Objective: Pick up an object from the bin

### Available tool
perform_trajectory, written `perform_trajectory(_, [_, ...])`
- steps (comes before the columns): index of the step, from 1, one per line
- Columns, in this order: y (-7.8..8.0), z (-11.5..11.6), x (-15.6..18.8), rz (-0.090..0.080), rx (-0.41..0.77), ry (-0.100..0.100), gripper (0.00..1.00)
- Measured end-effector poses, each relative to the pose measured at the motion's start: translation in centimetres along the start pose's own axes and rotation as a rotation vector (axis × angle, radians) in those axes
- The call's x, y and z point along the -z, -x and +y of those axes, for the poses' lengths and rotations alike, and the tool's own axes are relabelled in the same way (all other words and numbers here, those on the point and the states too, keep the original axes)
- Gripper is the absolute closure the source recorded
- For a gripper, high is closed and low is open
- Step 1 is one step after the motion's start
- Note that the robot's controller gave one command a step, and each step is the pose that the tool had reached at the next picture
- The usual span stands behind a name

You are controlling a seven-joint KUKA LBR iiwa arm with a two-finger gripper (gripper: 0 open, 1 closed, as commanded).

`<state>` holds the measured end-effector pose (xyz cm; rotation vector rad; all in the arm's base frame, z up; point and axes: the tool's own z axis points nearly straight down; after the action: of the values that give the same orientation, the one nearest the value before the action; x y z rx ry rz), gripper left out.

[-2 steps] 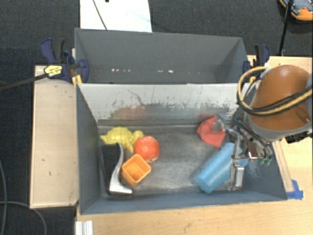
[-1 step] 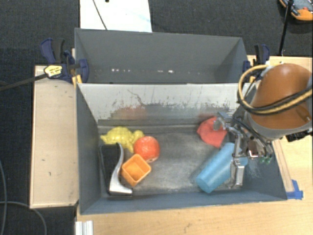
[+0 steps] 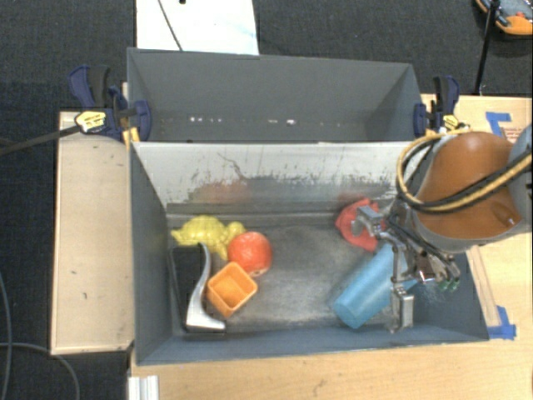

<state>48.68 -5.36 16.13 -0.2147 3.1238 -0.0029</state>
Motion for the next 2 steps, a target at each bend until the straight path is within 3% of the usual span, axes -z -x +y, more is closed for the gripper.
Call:
perform_trajectory(1, [-0.3, -2.6, -7.3, -0.006, 0.280, -0.001, 0.00])
perform_trajectory(2, [0.8, -3.1, -9.7, -0.022, 0.359, -0.005, 0.00])
